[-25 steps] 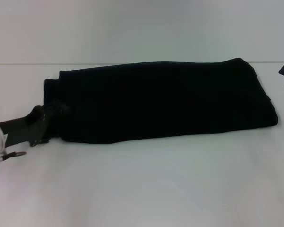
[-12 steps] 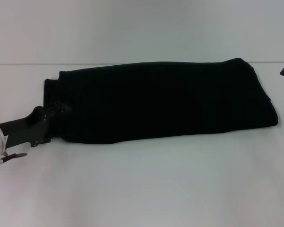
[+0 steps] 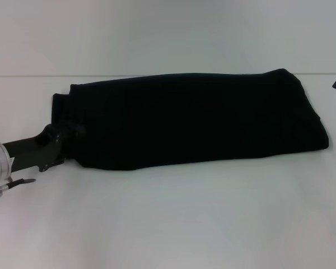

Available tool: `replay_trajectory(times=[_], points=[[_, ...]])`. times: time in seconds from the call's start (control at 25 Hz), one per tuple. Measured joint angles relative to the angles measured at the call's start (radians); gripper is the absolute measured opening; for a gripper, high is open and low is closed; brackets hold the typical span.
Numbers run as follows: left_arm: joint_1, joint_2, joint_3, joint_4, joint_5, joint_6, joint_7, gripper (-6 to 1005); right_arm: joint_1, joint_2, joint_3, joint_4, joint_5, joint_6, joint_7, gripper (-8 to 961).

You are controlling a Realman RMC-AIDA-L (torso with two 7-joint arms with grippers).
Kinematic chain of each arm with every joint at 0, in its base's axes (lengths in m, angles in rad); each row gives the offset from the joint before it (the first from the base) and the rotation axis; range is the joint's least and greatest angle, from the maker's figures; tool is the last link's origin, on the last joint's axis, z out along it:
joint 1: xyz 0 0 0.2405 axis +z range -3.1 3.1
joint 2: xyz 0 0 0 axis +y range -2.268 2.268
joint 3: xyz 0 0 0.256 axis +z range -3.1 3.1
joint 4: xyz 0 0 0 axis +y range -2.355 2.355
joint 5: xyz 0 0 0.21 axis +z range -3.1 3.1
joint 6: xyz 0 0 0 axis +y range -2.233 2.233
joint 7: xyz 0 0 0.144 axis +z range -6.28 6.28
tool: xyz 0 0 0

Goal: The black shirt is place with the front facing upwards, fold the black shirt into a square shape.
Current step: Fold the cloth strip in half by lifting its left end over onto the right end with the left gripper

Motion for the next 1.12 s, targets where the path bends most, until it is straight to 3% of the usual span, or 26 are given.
replay_trajectory(times=[0.12,0.24,0.68,0.92,1.12], points=[[0.005,0.000,0.000,0.001,0.002,-0.001,-0.003,841,0.000,-0.001,0.002,0.000,0.000,0.000,0.000,818],[0.007,-0.001,0.000,0.003,0.002,-0.002,-0.003,639,0.000,-0.001,0.006,0.000,0.000,0.000,0.000,817],[0.008,-0.002,-0.001,0.004,0.001,-0.005,0.004,189,0.000,-0.001,0.017,0.000,0.000,-0.002,0.000,818],[0.047,-0.004,-0.046,0.047,-0.047,0.024,0.083,40,0.000,-0.001,0.027,0.000,0.000,-0.001,0.001,817],[0.107,0.005,-0.061,0.076,-0.047,0.013,0.085,40,-0.005,-0.001,0.047,0.000,0.000,-0.001,0.008,817]])
